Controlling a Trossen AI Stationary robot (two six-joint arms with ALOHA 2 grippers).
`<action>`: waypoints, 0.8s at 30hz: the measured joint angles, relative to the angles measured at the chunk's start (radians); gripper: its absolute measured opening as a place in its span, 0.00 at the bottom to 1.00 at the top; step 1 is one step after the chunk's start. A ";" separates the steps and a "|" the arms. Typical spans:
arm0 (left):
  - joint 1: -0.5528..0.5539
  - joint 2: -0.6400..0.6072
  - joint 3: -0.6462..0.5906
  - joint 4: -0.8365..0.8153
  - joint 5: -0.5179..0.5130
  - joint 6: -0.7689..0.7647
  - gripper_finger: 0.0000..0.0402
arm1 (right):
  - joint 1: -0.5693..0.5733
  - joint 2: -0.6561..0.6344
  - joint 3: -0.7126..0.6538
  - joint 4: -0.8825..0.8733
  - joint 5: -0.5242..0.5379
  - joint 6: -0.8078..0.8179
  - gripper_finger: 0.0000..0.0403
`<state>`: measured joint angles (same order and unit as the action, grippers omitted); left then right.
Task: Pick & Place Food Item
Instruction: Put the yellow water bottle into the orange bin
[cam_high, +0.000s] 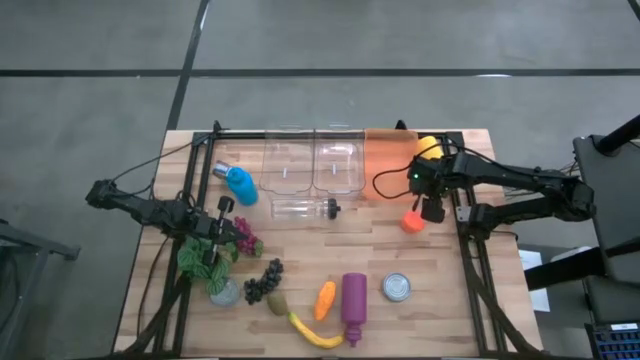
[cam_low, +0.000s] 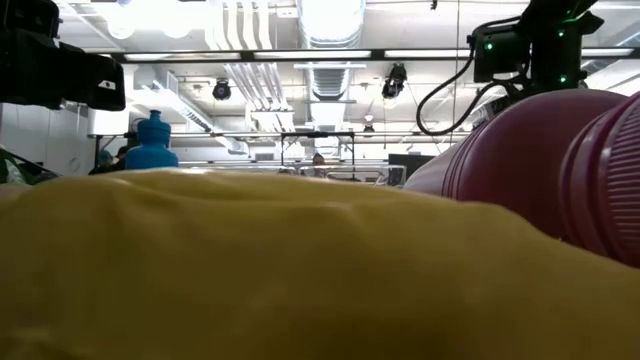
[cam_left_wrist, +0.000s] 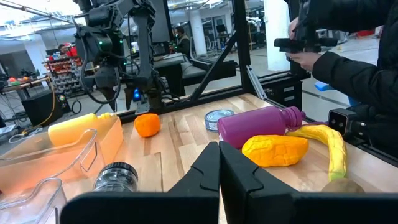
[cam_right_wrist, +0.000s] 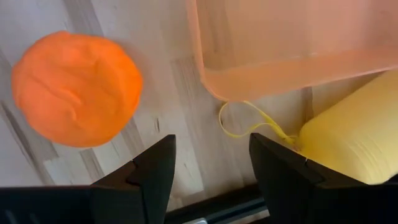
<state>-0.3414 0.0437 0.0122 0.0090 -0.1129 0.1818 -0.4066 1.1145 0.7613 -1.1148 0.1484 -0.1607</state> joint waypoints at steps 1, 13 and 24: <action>0.000 0.000 0.000 0.000 0.000 0.000 0.00 | 0.001 0.000 -0.001 0.000 -0.001 -0.001 0.50; 0.000 0.000 0.000 0.000 0.000 0.000 0.00 | 0.003 0.000 -0.006 0.117 -0.051 -0.091 0.50; 0.000 0.000 0.000 0.000 0.000 0.000 0.00 | 0.003 -0.002 0.016 -0.023 -0.044 -0.006 0.50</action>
<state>-0.3414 0.0437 0.0122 0.0091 -0.1129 0.1818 -0.4034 1.1130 0.7769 -1.1375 0.1040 -0.1667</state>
